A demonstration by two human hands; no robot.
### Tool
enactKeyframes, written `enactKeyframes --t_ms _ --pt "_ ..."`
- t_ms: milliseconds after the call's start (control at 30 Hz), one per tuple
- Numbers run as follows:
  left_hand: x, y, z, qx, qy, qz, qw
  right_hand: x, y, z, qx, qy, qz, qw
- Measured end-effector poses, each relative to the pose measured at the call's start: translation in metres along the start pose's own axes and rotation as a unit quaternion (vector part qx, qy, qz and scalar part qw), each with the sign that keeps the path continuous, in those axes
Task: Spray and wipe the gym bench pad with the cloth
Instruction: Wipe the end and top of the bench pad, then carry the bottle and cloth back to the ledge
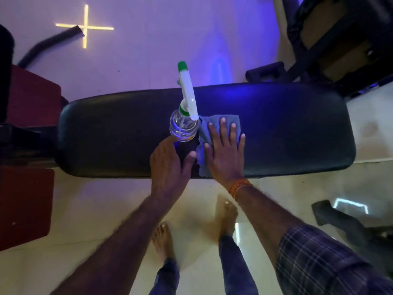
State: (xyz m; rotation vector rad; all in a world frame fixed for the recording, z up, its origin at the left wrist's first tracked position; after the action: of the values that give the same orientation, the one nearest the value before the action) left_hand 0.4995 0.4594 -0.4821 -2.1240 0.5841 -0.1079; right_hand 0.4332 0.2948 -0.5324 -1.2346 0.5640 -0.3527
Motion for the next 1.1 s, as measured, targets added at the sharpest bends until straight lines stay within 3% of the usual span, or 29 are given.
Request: enactKeyframes --t_ms 133,400,500,733,833,967,1100 --pt "0.009 -0.005 -0.007 -0.095 -0.068 -0.023 0.993 0.041 -0.004 0.009 0.013 0.016 0.027 0.999" --pt "0.053 -0.033 -0.048 -0.222 -0.129 -0.146 0.955 0.020 -0.003 -0.006 -0.013 -0.145 0.125 0.981" --pt "0.065 -0.027 -0.058 -0.247 -0.167 -0.138 0.945 0.015 -0.015 -0.012 0.044 -0.170 0.157 0.972" --pt "0.041 -0.046 -0.090 -0.241 -0.232 -0.143 0.932 -0.001 -0.089 -0.052 0.263 -0.040 0.203 0.942" --pt "0.014 -0.071 -0.117 -0.205 -0.224 -0.147 0.941 -0.025 -0.140 -0.073 0.346 0.001 0.150 0.926" --pt "-0.024 -0.115 -0.168 -0.203 -0.182 -0.173 0.946 -0.054 -0.205 -0.089 0.379 0.039 0.086 0.921" --pt "-0.056 -0.157 -0.220 -0.203 -0.154 -0.193 0.947 -0.083 -0.279 -0.089 0.373 0.016 0.020 0.927"
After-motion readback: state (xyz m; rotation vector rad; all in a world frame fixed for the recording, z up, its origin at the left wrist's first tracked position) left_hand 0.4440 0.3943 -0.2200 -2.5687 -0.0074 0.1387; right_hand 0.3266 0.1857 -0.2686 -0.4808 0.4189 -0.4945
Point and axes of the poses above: each hand's wrist, its own x-axis towards the middle knuckle, its own y-axis out of the palm, z = x × y, the point moved 9 cm from there along x, towards the middle knuckle, and after that the axes turned 3 degrees about x, right-handed, at the moved point
